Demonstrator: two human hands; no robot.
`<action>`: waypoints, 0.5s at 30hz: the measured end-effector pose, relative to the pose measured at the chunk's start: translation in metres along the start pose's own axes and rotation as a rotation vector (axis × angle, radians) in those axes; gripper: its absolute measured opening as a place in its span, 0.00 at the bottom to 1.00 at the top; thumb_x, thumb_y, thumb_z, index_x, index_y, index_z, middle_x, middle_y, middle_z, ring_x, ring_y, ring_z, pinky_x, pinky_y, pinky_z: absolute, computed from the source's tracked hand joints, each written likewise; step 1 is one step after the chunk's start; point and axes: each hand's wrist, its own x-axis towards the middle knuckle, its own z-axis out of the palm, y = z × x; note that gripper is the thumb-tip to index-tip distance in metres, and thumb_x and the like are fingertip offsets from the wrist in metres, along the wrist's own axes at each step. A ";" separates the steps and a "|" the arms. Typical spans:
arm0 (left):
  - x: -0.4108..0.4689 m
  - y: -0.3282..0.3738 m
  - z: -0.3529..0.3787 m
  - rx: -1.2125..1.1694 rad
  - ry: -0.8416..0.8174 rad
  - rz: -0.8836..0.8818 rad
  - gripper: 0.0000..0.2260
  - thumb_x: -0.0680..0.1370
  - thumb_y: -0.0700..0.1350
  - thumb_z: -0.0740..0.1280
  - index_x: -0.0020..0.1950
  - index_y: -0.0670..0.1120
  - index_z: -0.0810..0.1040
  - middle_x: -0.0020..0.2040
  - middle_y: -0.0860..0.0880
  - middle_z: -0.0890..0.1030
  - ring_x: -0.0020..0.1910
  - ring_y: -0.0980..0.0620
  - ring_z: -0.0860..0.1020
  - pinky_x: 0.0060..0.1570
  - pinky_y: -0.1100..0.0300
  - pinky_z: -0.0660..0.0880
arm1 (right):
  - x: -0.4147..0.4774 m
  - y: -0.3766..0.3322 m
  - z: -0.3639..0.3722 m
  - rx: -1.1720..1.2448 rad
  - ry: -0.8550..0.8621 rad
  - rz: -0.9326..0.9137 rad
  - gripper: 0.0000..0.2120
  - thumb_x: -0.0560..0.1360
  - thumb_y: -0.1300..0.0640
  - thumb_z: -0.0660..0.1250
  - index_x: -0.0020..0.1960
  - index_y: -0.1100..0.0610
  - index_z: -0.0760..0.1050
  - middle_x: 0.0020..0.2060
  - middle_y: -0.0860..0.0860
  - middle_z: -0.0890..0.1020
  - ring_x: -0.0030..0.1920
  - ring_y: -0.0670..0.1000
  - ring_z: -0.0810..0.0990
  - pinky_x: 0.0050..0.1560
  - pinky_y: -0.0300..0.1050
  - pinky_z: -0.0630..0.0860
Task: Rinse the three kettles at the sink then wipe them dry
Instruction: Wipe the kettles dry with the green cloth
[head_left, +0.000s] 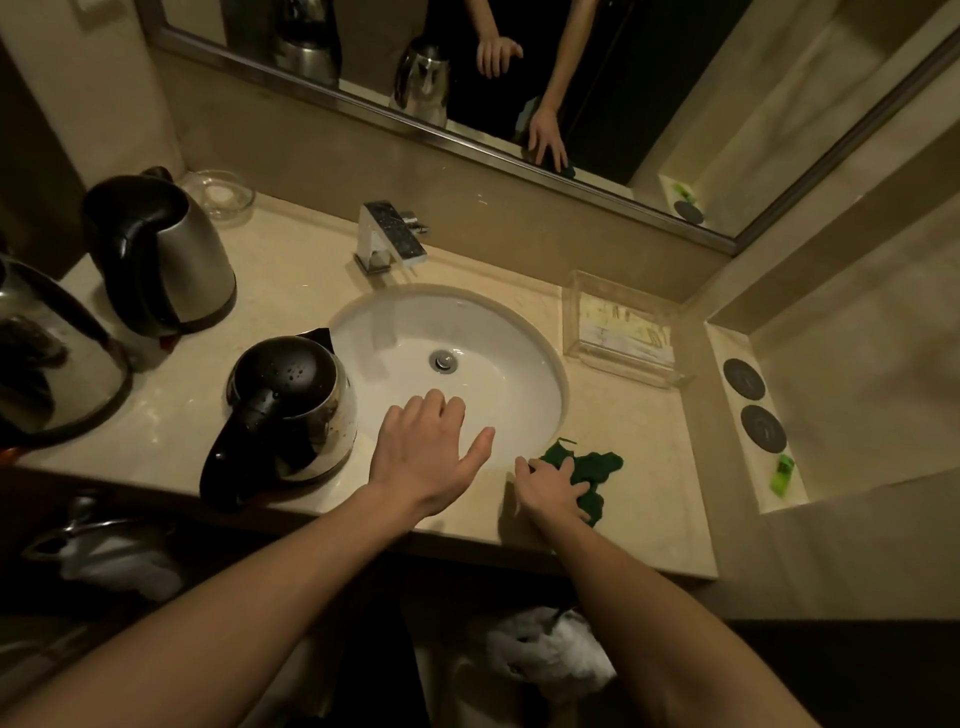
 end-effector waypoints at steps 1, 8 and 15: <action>0.000 -0.001 0.001 0.015 -0.038 -0.011 0.30 0.76 0.65 0.43 0.51 0.46 0.75 0.47 0.48 0.76 0.45 0.45 0.74 0.48 0.50 0.68 | 0.001 0.002 0.001 0.000 -0.015 0.000 0.26 0.82 0.40 0.48 0.76 0.47 0.67 0.81 0.53 0.46 0.79 0.68 0.41 0.72 0.77 0.46; 0.001 -0.005 0.007 0.109 -0.183 -0.073 0.22 0.82 0.63 0.50 0.57 0.47 0.73 0.54 0.48 0.75 0.53 0.46 0.73 0.55 0.52 0.66 | 0.010 0.011 0.004 -0.071 -0.058 -0.072 0.28 0.83 0.43 0.48 0.73 0.60 0.69 0.79 0.54 0.55 0.76 0.66 0.56 0.72 0.65 0.59; 0.003 -0.006 0.008 0.170 -0.202 -0.071 0.23 0.82 0.63 0.50 0.59 0.47 0.73 0.56 0.47 0.75 0.54 0.45 0.73 0.55 0.51 0.65 | 0.008 0.017 0.003 -0.058 0.015 -0.123 0.31 0.81 0.40 0.50 0.62 0.64 0.77 0.70 0.59 0.69 0.63 0.63 0.72 0.65 0.59 0.72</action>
